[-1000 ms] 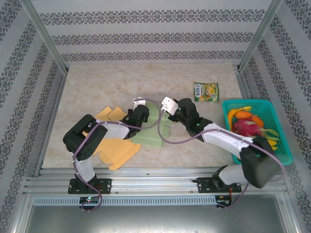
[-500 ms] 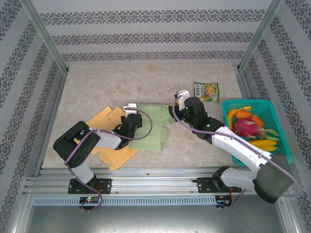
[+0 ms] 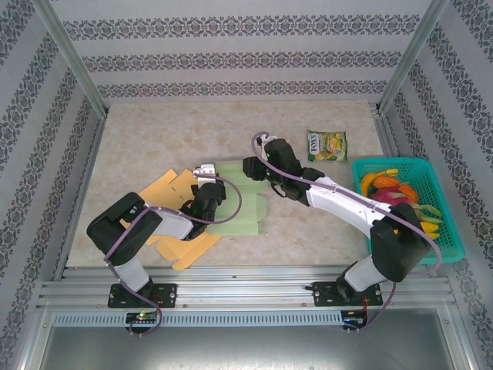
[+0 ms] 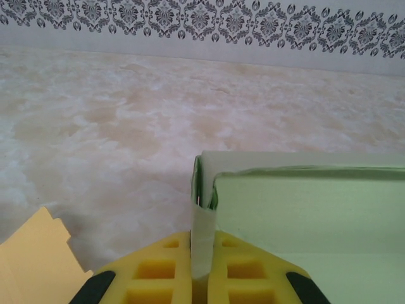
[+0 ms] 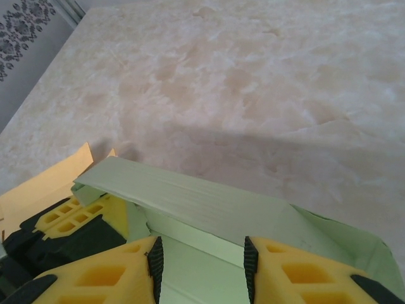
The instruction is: Fold the paper box
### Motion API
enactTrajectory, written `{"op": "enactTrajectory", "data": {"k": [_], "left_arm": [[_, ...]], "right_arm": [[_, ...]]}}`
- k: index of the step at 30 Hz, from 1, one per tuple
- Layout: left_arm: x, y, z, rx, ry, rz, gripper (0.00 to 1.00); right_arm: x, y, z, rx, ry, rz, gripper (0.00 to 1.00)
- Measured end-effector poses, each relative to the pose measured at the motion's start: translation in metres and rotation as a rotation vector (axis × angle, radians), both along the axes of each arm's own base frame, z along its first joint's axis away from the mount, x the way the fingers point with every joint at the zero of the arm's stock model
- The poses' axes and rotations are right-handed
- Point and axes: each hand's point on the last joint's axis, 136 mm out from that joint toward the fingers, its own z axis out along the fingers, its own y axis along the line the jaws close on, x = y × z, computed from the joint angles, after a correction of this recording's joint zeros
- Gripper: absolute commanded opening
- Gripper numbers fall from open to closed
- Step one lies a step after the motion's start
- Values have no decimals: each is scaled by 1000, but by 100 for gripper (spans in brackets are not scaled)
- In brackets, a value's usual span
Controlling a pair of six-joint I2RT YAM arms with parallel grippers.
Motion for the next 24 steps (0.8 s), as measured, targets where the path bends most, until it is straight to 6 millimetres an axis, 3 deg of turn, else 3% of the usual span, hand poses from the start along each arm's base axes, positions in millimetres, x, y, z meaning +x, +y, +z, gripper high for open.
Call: {"op": "enactTrajectory", "data": {"k": [7,13,24], "left_arm": [[1,-1,-6,2,6,2,0],[1,0,-7,-9,4,8,0],[1,-5,-8,-19,5,5,0]], "right_arm": [[5,1,-12,-16,21,-10,41],[13,-7,-11,-14,6,-43,42],[17,-20,-28,-11,37,-75,43]]}}
